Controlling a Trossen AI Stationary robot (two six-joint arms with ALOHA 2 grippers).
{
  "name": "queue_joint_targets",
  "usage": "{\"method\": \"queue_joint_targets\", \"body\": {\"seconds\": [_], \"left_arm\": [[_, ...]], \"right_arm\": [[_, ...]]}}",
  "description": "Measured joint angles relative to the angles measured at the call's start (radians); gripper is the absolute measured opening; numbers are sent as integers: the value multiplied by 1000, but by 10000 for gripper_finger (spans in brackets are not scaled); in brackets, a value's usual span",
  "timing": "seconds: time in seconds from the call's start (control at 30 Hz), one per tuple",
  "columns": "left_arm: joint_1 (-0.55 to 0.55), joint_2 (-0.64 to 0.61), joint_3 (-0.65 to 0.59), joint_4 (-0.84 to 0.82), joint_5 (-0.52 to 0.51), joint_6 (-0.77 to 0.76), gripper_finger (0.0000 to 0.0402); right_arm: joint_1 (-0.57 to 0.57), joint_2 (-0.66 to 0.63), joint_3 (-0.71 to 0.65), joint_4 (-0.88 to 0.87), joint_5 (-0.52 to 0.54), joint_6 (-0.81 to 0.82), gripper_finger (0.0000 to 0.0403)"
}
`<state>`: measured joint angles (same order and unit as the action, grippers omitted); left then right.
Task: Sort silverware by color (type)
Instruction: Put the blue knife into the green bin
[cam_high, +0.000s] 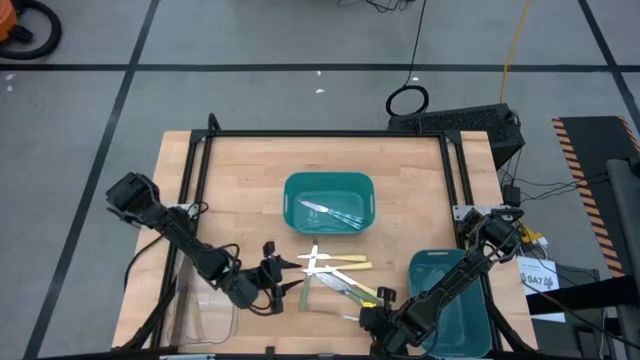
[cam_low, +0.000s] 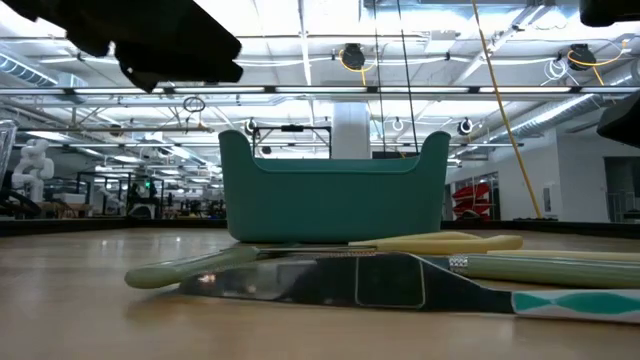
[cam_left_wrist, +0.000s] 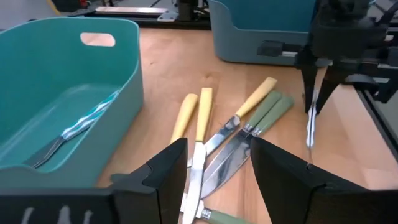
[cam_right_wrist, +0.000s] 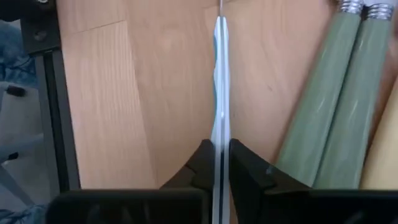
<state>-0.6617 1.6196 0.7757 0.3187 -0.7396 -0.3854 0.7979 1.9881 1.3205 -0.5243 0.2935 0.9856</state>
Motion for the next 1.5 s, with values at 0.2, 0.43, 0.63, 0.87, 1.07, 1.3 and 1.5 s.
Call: {"method": "queue_joint_targets", "body": {"seconds": [0.2,0.43,0.63,0.87,1.07,1.3,1.5], "left_arm": [[51,0,0,0,51,15,184],[90,0,0,0,104,50,184],[104,0,0,2,122,71,184],[106,0,0,36,121,158,184],[106,-3,0,78,117,251,184],[106,-3,0,110,114,312,184],[106,-3,0,143,113,370,184]], "right_arm": [[-5,-2,-2,-8,63,16,27],[-16,-69,-4,-12,101,-77,20],[-34,-172,-4,-52,104,-185,20],[-36,-284,-3,-59,132,-362,20],[-35,-397,-3,-118,191,-459,20],[-43,-505,-3,-207,321,-537,20],[-74,-531,-31,-201,389,-539,20]]}}
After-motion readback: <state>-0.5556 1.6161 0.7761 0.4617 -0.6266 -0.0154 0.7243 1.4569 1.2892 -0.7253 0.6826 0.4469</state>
